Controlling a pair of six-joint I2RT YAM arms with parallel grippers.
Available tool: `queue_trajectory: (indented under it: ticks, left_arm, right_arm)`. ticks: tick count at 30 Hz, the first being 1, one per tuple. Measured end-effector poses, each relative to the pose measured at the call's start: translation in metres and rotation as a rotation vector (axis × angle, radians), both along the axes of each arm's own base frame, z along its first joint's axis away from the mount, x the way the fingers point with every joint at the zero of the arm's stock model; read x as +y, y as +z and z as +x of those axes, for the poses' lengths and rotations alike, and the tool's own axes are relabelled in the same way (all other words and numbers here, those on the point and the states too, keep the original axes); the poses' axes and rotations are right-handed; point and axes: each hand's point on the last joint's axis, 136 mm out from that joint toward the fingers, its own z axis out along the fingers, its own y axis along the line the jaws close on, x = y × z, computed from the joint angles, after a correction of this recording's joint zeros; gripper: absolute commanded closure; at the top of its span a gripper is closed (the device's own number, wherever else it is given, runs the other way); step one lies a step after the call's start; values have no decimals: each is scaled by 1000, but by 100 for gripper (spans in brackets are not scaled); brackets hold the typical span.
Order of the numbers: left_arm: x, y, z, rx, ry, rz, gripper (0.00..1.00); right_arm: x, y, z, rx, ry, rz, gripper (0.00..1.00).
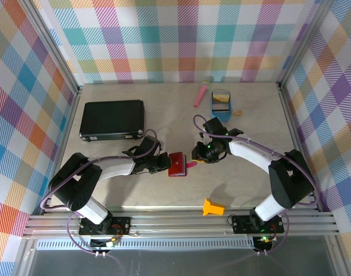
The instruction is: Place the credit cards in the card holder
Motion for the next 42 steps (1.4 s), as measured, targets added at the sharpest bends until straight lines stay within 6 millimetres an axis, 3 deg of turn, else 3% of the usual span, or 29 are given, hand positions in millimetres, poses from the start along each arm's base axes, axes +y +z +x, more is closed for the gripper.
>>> queue_trajectory:
  ticks: [20, 42]
  left_arm:
    - [-10, -7, 5, 14, -23, -8, 100]
    - [-8, -8, 4, -12, -69, 23, 100]
  right_arm:
    - [-24, -9, 6, -7, -32, -89, 76]
    - [-20, -36, 5, 73, 3, -70, 76]
